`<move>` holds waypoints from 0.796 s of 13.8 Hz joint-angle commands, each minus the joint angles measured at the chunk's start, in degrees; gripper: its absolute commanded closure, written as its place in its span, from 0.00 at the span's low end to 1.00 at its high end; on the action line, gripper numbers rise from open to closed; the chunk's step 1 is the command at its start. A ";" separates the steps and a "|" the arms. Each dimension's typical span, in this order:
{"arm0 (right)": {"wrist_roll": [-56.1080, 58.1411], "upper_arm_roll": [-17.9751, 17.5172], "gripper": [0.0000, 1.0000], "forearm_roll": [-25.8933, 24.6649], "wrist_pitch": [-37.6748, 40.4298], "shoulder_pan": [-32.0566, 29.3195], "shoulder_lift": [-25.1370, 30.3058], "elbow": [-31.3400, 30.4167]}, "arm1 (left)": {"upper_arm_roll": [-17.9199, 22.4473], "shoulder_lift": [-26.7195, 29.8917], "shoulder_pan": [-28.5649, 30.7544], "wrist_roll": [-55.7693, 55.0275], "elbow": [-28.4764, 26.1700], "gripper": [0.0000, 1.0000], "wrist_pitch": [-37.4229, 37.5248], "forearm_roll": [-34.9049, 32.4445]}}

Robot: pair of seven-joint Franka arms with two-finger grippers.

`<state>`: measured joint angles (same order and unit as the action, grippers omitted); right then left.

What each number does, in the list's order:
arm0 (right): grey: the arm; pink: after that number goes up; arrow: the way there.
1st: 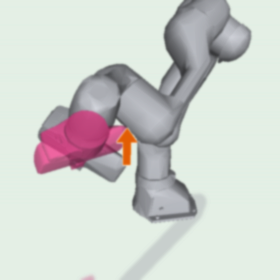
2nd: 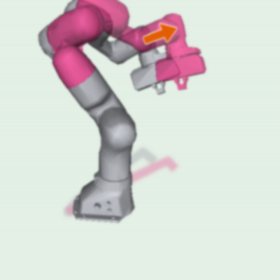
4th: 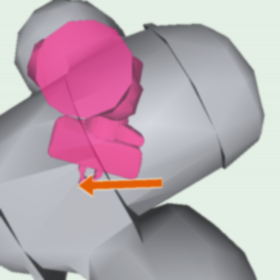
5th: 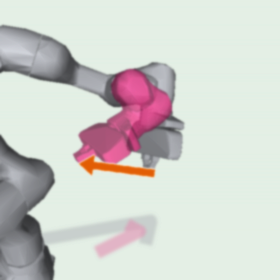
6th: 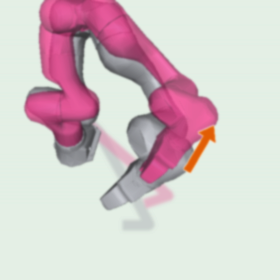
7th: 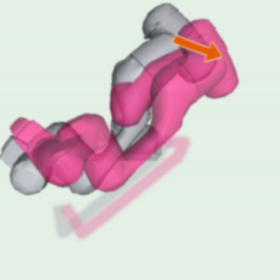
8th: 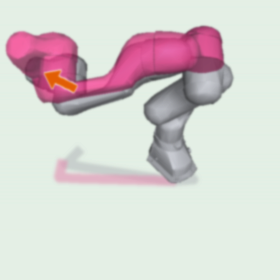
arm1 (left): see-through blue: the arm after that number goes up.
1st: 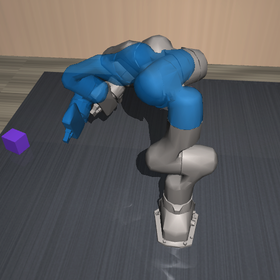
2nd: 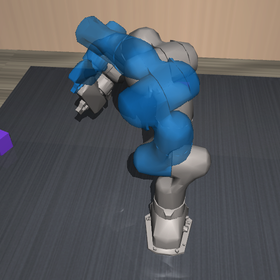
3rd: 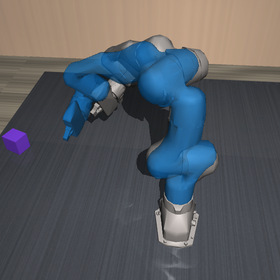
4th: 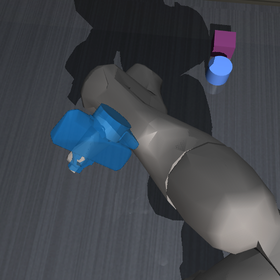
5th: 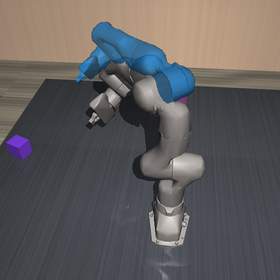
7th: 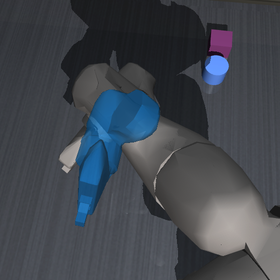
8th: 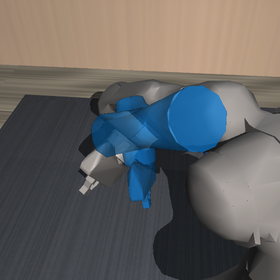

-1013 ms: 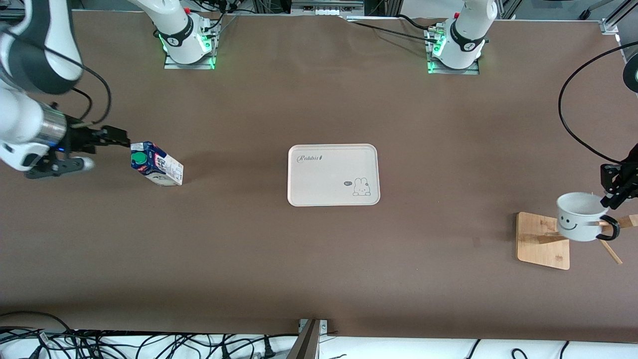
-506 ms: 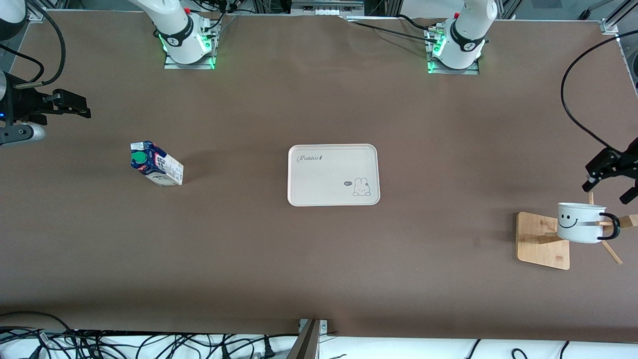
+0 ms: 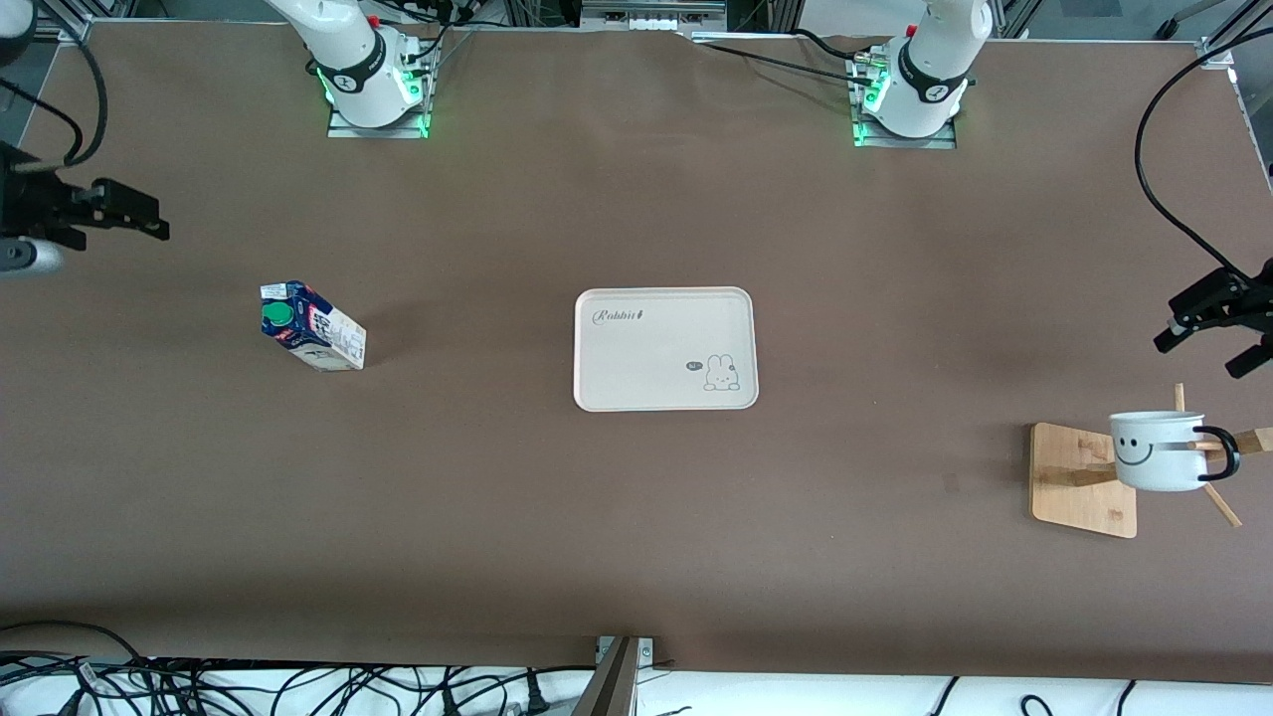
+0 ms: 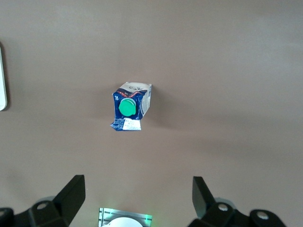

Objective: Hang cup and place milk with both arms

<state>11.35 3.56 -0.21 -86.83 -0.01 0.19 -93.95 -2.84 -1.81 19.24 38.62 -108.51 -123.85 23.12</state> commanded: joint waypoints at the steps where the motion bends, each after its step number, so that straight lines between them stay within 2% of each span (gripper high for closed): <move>1: -0.72 -1.28 0.00 -2.16 -1.23 -1.74 7.02 -3.96 | 1.17 1.99 -3.15 -8.88 3.72 0.00 7.97 -5.71; 3: -1.06 0.04 0.00 -1.99 -1.06 -1.22 5.96 -3.00 | 1.08 1.99 -5.51 -14.60 7.60 0.00 12.91 -10.45; 6: -9.39 0.13 0.00 0.55 -1.41 -1.22 5.08 -2.30 | 1.08 1.46 -8.68 -21.81 13.13 0.00 20.47 -14.67; 9: -10.21 -0.22 0.00 0.38 -1.06 -1.13 3.77 -0.64 | 1.00 1.46 -13.95 -27.44 15.17 0.00 26.27 -20.21; 11: -10.30 -0.48 0.00 -1.54 -0.79 -0.95 2.98 0.95 | 0.65 1.29 -15.98 -30.96 15.08 0.00 27.87 -20.40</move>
<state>1.98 3.69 -0.73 -88.11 -0.64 4.11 -95.37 -2.46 0.48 5.31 10.80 -95.18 -98.40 4.52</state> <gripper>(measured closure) 0.000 0.000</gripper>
